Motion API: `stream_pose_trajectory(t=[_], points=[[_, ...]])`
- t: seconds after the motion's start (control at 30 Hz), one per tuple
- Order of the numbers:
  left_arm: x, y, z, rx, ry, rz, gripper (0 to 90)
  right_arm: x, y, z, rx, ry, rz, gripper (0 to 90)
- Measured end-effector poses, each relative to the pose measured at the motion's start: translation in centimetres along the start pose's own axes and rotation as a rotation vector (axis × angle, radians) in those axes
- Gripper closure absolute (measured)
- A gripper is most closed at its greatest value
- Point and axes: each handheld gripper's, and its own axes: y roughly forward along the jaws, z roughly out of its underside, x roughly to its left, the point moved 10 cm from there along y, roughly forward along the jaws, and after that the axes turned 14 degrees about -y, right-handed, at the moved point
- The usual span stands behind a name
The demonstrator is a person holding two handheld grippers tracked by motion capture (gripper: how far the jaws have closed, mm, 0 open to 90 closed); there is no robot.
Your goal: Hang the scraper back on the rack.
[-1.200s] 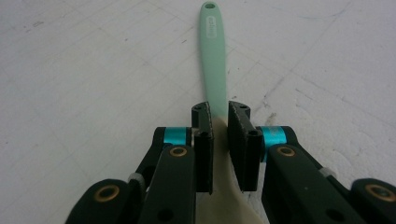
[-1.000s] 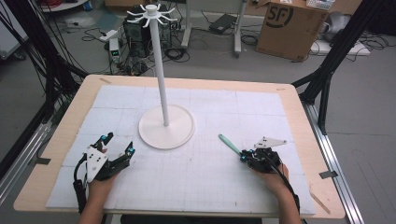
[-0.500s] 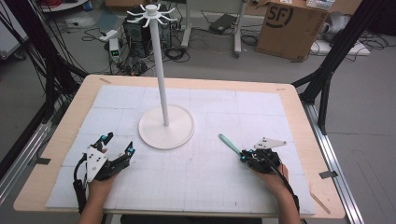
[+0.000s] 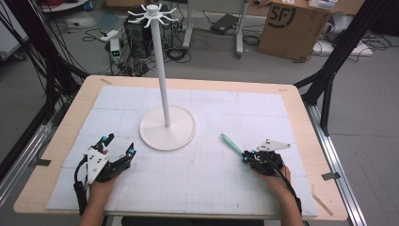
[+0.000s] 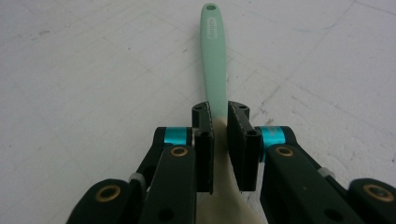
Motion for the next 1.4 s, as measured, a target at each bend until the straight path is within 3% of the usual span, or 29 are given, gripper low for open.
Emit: stream_pose_trajectory(t=[0.4,0.73,1.03,1.4], points=[[0.0,0.0,0.0,0.001,0.001,0.001,25.7,0.0,-0.7,-0.9,-0.092,0.005,0.004,82.1],[0.0,0.0,0.0,0.001,0.001,0.000,25.7,-0.1,-1.9,-2.1,-0.218,0.015,0.006,82.1],[0.0,0.0,0.0,0.001,0.001,0.001,25.7,-0.3,-3.0,-3.0,-0.343,0.018,0.050,82.0],[0.0,0.0,0.0,0.000,0.001,0.001,25.7,-0.1,-3.8,-3.8,-0.444,0.024,0.056,82.1]])
